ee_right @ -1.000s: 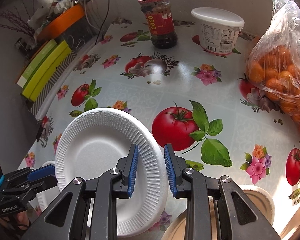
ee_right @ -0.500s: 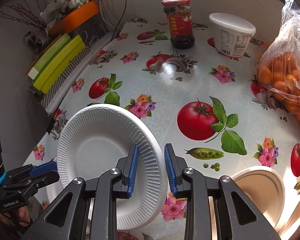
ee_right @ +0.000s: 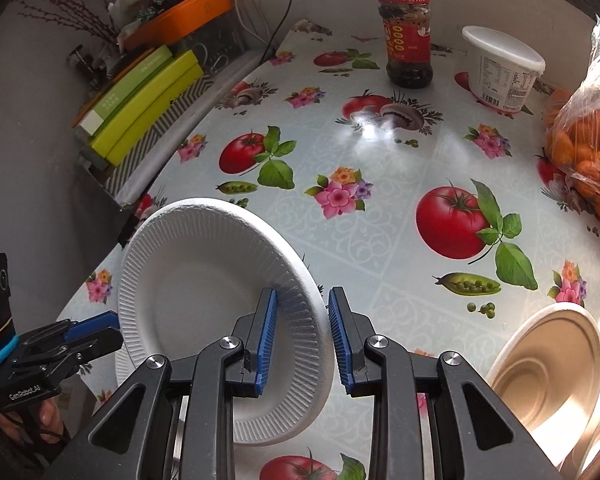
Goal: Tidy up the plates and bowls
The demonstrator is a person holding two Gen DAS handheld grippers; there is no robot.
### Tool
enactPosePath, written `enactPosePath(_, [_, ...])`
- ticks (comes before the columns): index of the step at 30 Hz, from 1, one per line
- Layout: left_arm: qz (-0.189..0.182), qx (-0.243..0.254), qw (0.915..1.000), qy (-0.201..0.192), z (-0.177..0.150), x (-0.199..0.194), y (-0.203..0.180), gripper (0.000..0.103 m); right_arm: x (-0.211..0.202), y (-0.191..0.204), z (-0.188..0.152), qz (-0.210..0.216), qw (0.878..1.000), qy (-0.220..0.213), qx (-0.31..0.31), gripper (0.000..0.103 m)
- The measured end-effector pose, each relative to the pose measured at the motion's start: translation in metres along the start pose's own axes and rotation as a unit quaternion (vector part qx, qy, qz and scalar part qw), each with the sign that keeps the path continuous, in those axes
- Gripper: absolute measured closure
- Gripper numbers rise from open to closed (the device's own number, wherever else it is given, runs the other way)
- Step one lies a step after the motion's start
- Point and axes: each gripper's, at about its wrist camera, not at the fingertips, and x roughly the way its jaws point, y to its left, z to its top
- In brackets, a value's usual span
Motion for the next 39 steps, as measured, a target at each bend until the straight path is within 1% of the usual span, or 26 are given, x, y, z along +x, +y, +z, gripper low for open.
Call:
enactPosePath(11, [0.013,-0.012,0.9998,-0.002,-0.013,-0.013,0.023,0.068,0.012,0.025,-0.012,0.012,1.0,0.014,-0.013,0.077])
enactPosePath(22, [0.02,-0.025,0.9995,0.007,-0.026,-0.015,0.042,0.068,0.03,0.041,-0.026,0.016,0.999,0.035,-0.019,0.077])
enactPosePath(29, [0.029,-0.024,0.9992,0.015,-0.032,-0.013,0.048,0.068,0.035,0.05,-0.032,0.008,0.999,0.041,-0.03,0.077])
enactPosePath(33, [0.026,-0.025,0.9992,0.014,-0.034,-0.015,0.05,0.068,0.033,0.056,-0.035,-0.004,0.998,0.041,-0.043,0.077])
enactPosePath(37, [0.034,-0.022,0.9989,0.023,-0.037,-0.013,0.05,0.068,0.032,0.06,-0.039,-0.014,0.998,0.042,-0.055,0.077])
enactPosePath(39, [0.031,-0.024,0.999,0.024,-0.038,-0.013,0.05,0.068,0.033,0.061,-0.04,-0.021,0.997,0.04,-0.06,0.077])
